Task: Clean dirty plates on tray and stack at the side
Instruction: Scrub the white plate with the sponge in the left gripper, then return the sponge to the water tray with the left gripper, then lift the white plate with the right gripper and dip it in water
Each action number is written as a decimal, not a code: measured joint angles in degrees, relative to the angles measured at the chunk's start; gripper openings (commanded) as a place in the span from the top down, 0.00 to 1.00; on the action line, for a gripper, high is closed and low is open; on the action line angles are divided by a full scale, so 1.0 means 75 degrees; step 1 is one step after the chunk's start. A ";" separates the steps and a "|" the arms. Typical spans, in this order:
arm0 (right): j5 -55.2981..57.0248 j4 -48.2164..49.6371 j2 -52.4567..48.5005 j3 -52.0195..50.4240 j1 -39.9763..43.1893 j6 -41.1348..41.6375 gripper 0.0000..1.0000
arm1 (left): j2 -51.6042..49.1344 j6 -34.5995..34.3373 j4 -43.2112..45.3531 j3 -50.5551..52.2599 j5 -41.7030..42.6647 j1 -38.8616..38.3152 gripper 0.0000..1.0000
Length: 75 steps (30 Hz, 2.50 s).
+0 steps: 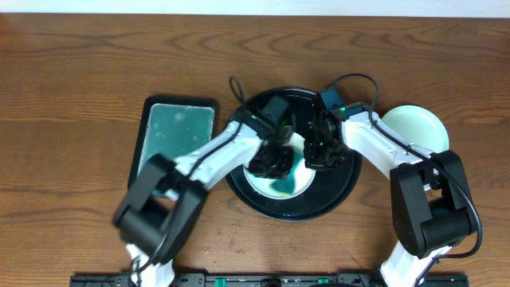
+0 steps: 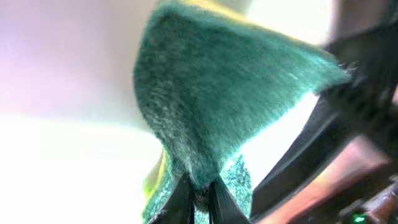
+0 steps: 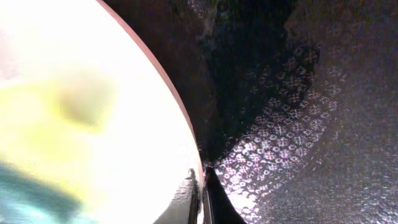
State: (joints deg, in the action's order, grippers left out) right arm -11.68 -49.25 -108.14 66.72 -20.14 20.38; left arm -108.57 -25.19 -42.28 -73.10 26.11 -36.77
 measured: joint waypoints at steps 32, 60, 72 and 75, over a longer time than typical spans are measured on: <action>0.0026 0.0565 -0.0032 -0.0006 -0.0035 -0.0064 0.99 | 0.2107 0.1221 -0.1550 0.1011 -0.2917 0.4348 0.47; 0.0402 0.2212 0.0994 0.2987 -0.1944 0.0152 0.99 | 0.6135 0.1338 -0.2390 0.0819 -0.2498 0.4348 0.20; 0.3261 0.4526 -0.0417 0.2961 -0.3777 -0.1428 0.99 | 0.6135 0.1338 -0.2390 0.0819 -0.2498 0.4348 0.20; 0.4127 0.4832 -0.0297 0.2961 -0.4127 -0.2072 0.99 | 0.6135 0.1338 -0.2393 0.0819 -0.2498 0.4348 0.20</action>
State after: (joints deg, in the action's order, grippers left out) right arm 19.27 -13.02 -110.37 88.92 -51.09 4.84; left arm -62.57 -15.16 -60.23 -66.96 7.38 -4.16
